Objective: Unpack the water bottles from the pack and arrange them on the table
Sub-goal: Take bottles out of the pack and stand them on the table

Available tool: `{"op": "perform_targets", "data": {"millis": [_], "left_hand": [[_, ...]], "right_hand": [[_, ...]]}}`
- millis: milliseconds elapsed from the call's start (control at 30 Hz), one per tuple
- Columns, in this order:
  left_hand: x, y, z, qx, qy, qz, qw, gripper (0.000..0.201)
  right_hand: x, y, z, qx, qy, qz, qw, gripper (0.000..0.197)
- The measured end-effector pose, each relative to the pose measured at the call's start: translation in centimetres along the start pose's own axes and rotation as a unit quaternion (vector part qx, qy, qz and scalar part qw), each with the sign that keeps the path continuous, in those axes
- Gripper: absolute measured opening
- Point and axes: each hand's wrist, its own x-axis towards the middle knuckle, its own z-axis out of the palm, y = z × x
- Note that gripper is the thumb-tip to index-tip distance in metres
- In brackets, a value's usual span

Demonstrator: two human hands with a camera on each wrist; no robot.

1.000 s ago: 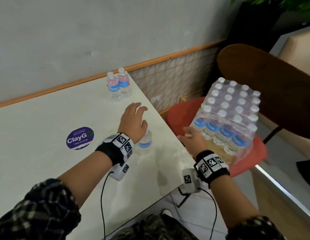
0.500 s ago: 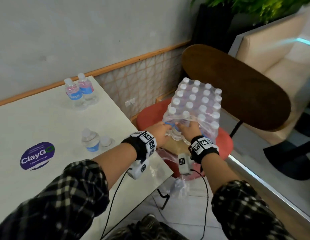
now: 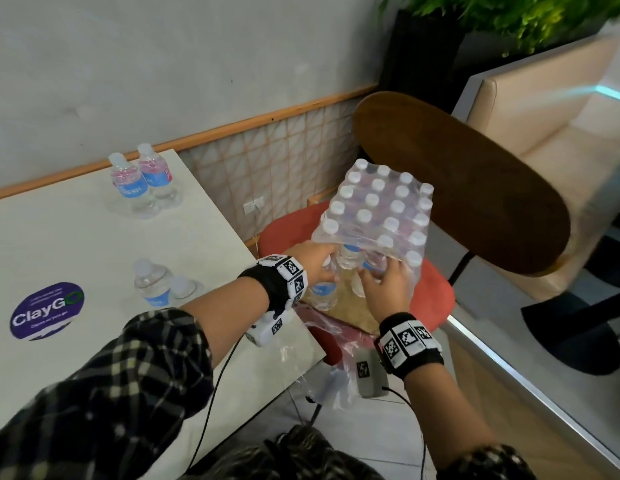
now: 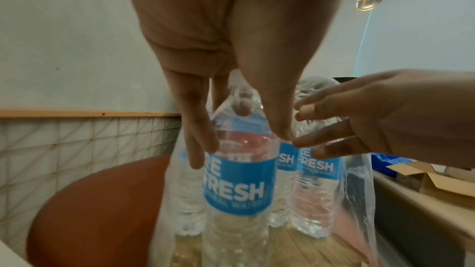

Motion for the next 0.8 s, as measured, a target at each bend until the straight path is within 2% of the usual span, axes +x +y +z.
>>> {"op": "perform_targets", "data": {"millis": [67,167,267,333,433,533,600,700,800], "left_hand": [[-1.1,-0.8,-0.8,0.019,-0.019,-0.002,1.0,0.053],[-3.3,-2.5,-1.8,0.034,-0.031,-0.007,0.999,0.048],[-6.0,-4.6,-2.1,0.057,-0.051,-0.012,0.997,0.046],[-7.6,-5.9,-2.3,0.104,-0.07,-0.018,0.992,0.049],[-9.7,-7.9,-2.6,0.133,-0.058,-0.053,0.988,0.059],[-11.4,-9.8,-2.5,0.166,-0.011,-0.066,0.984,0.064],[-12.3,-11.0,-2.1,0.204,0.033,-0.062,0.976,0.065],[-13.8,-12.1,-1.4,0.186,0.099,-0.081,0.974,0.068],[-15.1,-12.7,-0.7,0.133,0.224,-0.078,0.962,0.075]], "right_hand": [[0.1,0.4,0.8,-0.009,0.01,0.009,1.0,0.046],[0.4,0.2,1.9,0.067,0.021,0.054,0.996,0.052],[1.0,-0.3,2.5,0.091,0.077,0.078,0.99,0.064],[1.2,-0.8,3.0,0.087,0.097,0.084,0.988,0.068],[1.4,-1.6,3.5,-0.018,0.058,0.114,0.992,0.066],[1.6,-1.9,3.3,-0.016,0.018,0.12,0.992,0.063],[1.5,-1.6,3.4,-0.001,0.011,0.091,0.996,0.06],[0.1,-1.4,4.0,0.012,-0.031,0.033,0.999,0.047],[-2.5,-3.1,5.1,-0.004,-0.076,-0.034,0.997,0.039]]}}
